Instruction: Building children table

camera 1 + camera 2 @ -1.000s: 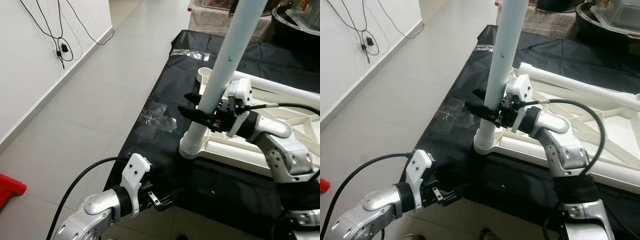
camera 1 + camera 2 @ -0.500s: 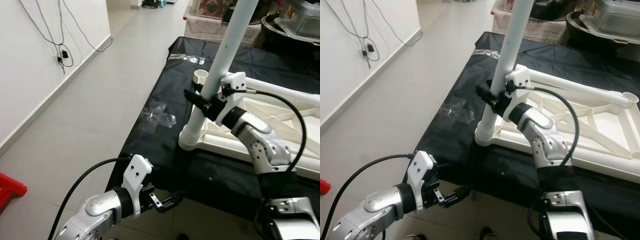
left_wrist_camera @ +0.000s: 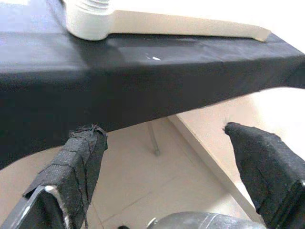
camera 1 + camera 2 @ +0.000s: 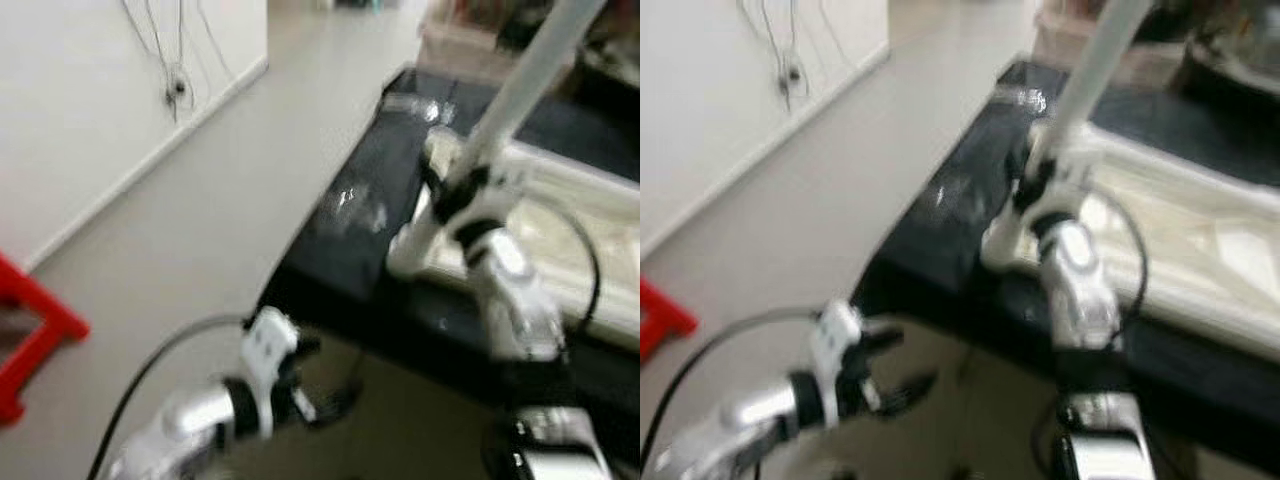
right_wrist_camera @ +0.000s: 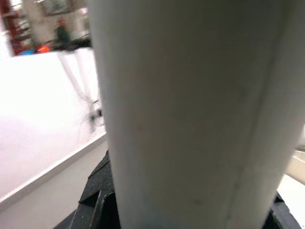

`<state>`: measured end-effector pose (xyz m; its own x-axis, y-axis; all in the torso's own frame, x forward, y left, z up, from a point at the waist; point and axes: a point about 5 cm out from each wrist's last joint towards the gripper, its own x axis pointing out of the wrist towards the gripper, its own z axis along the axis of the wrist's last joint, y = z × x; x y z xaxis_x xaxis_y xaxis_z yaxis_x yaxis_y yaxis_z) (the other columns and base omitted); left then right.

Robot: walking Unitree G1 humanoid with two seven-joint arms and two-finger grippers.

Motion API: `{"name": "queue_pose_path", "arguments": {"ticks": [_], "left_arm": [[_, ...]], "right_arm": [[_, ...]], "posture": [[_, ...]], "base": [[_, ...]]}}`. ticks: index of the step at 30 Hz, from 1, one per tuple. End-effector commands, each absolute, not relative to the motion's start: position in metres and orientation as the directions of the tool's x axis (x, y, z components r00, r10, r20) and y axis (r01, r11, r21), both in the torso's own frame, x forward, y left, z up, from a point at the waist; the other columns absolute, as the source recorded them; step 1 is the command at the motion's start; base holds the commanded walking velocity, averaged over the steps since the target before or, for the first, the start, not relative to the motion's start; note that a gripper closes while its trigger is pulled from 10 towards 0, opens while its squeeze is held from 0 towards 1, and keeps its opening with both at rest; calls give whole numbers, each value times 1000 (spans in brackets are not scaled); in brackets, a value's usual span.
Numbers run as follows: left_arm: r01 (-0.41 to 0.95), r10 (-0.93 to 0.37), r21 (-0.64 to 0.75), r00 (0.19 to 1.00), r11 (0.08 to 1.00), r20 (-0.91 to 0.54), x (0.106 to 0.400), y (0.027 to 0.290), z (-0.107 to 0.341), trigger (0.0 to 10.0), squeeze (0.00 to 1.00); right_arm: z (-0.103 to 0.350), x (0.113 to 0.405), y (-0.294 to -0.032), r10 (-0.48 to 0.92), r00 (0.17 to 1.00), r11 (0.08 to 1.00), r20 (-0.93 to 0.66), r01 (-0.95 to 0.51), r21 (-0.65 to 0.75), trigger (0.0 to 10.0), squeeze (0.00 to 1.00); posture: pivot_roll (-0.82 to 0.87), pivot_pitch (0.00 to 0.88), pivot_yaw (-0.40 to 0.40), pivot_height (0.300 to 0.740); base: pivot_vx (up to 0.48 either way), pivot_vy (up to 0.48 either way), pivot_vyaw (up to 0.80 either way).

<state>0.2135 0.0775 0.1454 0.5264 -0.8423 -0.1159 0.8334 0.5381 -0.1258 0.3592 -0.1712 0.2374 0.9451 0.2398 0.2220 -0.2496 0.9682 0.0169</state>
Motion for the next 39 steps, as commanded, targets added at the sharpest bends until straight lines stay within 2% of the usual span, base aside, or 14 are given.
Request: {"name": "queue_pose_path", "arguments": {"ticks": [1, 2, 3, 4, 8, 10, 14, 19, 22, 27, 29, 36, 37, 39], "left_arm": [[835, -845, -133, 521, 534, -124, 211, 76, 143, 10000, 0], [835, -845, -133, 521, 534, -124, 211, 76, 143, 10000, 0], [836, -845, -132, 520, 533, -124, 211, 76, 144, 10000, 0], [836, -846, -132, 519, 533, -123, 211, 76, 144, 10000, 0], [836, -846, -132, 519, 532, -121, 211, 75, 144, 10000, 0], [836, -846, -132, 520, 532, -118, 211, 75, 145, 10000, 0], [836, -846, -134, 521, 533, -114, 210, 74, 147, 10000, 0], [837, -847, -136, 519, 530, -112, 208, 74, 148, 10000, 0], [842, -854, -140, 509, 520, -109, 205, 73, 151, 10000, 0], [843, -854, -139, 510, 520, -103, 205, 73, 154, 10000, 0], [843, -854, -136, 512, 520, -92, 201, 73, 160, 10000, 0], [845, -857, -145, 508, 515, -84, 196, 73, 164, 10000, 0], [850, -865, -159, 495, 502, -83, 190, 73, 167, 10000, 0], [852, -867, -162, 491, 498, -83, 188, 73, 168, 10000, 0]], "right_arm": [[182, 357, -154, 425, 903, 905, -62, -420, 73, 10000, 0], [182, 357, -154, 425, 903, 905, -62, -420, 73, 10000, 0], [179, 353, -142, 570, 815, 822, -109, -563, 90, 10000, 0], [178, 350, -137, 641, 757, 768, -128, -633, 98, 10000, 0], [178, 346, -131, 723, 678, 690, -132, -718, 90, 10000, 0], [180, 344, -124, 808, 579, 587, -105, -807, 67, 10000, 0], [179, 343, -119, 892, 445, 450, -80, -889, 80, 10000, 0], [178, 347, -117, 935, 353, 354, -35, -923, 149, 10000, 0], [178, 346, -111, 971, 233, 238, -52, -961, 140, 10000, 0], [180, 350, -108, 976, 203, 210, -76, -971, 111, 10000, 0], [185, 352, -105, 984, 144, 151, -106, -986, 65, 10000, 0], [193, 351, -103, 990, 71, 75, -125, -997, 28, 10000, 0], [202, 350, -98, 990, -2, -3, -138, -1000, -7, 10000, 0], [204, 350, -97, 990, -20, -22, -142, -1000, -15, 10000, 0]], "posture": [[110, 227, -60, 740], [110, 227, -60, 740], [109, 229, -66, 740], [109, 229, -66, 740], [105, 231, -67, 740], [108, 235, -73, 740], [112, 240, -76, 740], [122, 247, -81, 740], [133, 262, -88, 740], [137, 271, -94, 740], [146, 303, -111, 740], [144, 327, -111, 740], [142, 340, -114, 740], [142, 340, -114, 740]], "base": [[0, 0, 0], [0, 0, 0], [0, 0, 0], [0, 0, 0], [0, 0, 0], [0, 0, 0], [0, 0, 0], [0, 0, 0], [0, 0, 0], [0, 0, 0], [0, 0, 0], [0, 0, 0], [0, 0, 0], [0, 0, 0]]}}
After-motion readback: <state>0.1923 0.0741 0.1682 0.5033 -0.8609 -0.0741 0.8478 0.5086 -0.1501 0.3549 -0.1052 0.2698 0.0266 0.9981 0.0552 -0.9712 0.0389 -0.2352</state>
